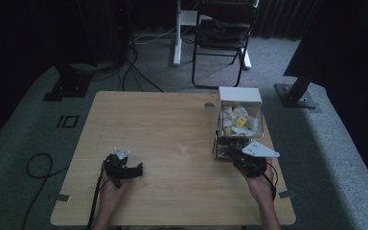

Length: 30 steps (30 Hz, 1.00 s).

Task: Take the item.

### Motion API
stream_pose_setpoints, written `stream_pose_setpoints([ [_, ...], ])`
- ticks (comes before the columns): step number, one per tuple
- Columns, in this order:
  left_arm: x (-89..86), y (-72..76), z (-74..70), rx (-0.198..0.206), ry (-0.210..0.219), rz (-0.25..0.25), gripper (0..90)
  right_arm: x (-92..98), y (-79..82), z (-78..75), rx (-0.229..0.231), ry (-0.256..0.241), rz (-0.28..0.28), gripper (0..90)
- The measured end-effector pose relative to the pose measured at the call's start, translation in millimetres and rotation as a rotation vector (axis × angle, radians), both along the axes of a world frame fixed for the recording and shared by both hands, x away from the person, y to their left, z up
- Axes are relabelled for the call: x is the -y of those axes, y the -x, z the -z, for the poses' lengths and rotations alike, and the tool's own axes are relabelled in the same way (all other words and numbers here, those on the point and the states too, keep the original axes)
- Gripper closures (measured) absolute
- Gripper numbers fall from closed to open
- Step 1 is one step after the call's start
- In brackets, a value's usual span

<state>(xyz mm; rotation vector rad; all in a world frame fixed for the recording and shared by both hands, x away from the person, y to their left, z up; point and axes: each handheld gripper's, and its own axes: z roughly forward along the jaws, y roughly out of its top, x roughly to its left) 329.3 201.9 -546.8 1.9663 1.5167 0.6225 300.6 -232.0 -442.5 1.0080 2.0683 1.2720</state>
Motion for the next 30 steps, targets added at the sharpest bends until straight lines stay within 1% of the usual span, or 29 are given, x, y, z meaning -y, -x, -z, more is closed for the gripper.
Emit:
stream_pose_setpoints([
  [13, 0.0, 0.0, 0.0, 0.000, 0.000, -0.001, 3.5, -12.7, -1.9, -3.2, 0.004, 0.004, -0.028, 82.0],
  [30, 0.0, 0.0, 0.0, 0.000, 0.000, 0.000, 3.6, -28.1, -5.9, -7.1, 0.012, -0.008, -0.052, 82.0],
])
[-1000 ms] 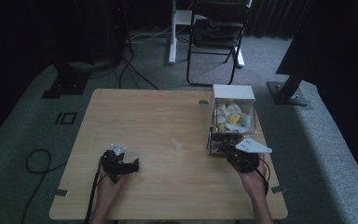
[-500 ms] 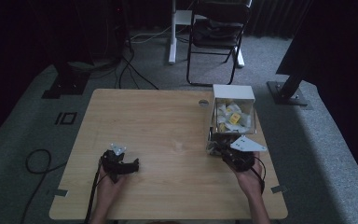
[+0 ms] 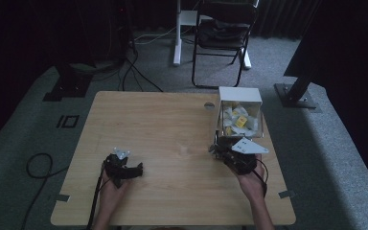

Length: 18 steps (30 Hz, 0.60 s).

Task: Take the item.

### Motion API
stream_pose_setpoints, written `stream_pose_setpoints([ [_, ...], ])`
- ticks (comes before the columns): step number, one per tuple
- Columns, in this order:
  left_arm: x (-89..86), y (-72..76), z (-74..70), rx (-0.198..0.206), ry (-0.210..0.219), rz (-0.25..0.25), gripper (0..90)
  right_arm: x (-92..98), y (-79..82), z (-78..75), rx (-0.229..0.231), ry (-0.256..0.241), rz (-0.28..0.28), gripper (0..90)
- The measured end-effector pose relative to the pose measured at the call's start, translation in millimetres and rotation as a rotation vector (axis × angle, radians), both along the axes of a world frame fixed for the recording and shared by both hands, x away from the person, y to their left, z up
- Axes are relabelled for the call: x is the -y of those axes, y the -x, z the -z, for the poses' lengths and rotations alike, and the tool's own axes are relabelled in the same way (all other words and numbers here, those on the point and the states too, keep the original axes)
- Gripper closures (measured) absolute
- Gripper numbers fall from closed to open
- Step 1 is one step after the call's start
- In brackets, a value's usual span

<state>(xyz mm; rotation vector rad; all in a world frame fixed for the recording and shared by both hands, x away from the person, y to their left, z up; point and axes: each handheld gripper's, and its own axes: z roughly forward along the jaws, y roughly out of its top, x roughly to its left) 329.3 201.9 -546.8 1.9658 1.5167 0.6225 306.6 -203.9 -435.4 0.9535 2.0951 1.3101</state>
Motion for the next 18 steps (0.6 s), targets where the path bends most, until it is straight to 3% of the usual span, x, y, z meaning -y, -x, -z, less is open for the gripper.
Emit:
stream_pose_setpoints([
  [18, 0.0, 0.0, 0.0, 0.000, 0.000, 0.000, 3.6, -17.1, -6.7, -3.1, 0.003, -0.006, -0.023, 82.0],
])
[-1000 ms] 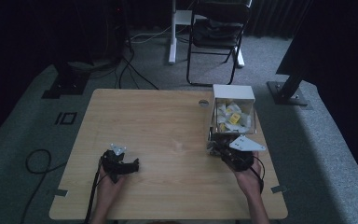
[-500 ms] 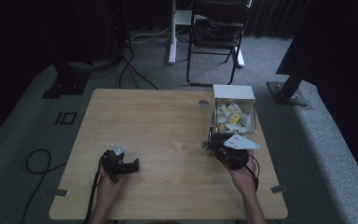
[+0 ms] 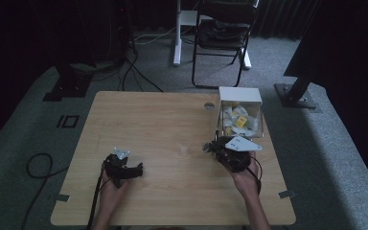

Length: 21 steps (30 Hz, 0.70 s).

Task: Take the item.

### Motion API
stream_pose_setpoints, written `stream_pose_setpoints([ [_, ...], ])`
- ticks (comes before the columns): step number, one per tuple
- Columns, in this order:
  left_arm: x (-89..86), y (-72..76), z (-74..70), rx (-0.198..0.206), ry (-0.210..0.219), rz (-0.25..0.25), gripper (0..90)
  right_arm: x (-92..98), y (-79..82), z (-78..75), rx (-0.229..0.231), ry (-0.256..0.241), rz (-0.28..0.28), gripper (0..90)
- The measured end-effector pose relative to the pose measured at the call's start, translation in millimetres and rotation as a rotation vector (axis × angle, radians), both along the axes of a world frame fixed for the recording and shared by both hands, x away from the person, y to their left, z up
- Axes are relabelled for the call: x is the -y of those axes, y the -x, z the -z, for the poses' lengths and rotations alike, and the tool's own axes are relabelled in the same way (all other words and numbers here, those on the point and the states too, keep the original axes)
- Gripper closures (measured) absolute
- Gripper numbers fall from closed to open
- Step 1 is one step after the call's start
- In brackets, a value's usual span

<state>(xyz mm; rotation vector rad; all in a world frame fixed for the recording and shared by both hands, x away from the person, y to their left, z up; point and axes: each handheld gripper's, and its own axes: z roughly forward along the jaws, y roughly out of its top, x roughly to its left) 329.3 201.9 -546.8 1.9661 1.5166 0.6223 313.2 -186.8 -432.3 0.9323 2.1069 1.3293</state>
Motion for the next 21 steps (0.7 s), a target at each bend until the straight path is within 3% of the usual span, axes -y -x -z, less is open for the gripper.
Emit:
stream_pose_setpoints([
  [21, 0.0, 0.0, 0.0, 0.000, 0.001, 0.000, 3.5, -11.8, -10.0, -3.5, -0.004, -0.012, -0.001, 82.0],
])
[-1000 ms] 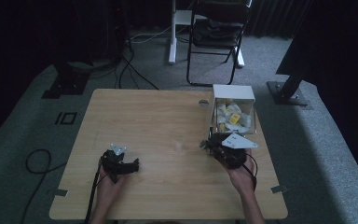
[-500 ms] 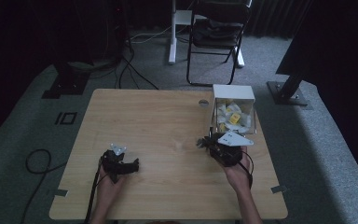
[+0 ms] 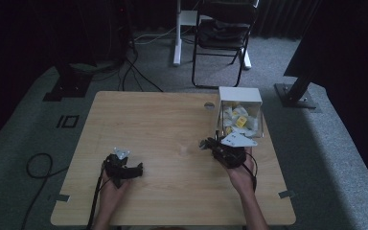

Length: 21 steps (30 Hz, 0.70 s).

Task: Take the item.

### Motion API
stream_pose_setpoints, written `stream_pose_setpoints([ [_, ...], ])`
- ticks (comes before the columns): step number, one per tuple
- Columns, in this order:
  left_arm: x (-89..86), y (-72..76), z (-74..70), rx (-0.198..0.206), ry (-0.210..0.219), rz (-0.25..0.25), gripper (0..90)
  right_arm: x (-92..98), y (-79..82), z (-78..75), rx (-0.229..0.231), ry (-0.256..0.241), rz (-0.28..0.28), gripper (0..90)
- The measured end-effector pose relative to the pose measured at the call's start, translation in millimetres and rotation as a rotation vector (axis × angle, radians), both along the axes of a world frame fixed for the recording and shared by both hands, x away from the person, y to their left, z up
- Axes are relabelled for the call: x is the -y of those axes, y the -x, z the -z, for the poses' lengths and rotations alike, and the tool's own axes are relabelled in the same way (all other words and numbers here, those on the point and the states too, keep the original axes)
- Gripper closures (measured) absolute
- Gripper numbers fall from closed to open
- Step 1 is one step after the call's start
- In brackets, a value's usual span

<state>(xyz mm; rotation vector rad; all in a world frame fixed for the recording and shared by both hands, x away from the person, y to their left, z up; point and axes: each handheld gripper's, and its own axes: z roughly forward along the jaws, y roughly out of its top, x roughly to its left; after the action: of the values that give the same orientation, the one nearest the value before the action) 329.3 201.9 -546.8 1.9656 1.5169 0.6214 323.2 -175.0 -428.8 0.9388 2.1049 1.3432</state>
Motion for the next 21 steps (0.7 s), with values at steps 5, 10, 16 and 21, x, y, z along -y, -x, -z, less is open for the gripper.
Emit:
stream_pose_setpoints([
  [5, 0.1, 0.0, 0.0, 0.000, 0.000, -0.001, 3.6, -1.6, -1.5, -0.4, 0.000, -0.006, 0.004, 82.0],
  [10, 0.0, 0.0, 0.0, 0.000, 0.000, -0.001, 3.6, -3.5, -2.8, -0.3, -0.003, -0.012, 0.004, 82.0],
  [16, 0.0, 0.0, 0.0, 0.000, 0.000, 0.000, 3.6, -6.3, -4.1, -1.7, 0.000, -0.014, 0.002, 81.9],
  [21, -0.1, 0.1, -0.2, -0.002, -0.001, 0.001, 3.6, -7.7, -5.6, -3.7, 0.001, -0.014, 0.001, 82.0],
])
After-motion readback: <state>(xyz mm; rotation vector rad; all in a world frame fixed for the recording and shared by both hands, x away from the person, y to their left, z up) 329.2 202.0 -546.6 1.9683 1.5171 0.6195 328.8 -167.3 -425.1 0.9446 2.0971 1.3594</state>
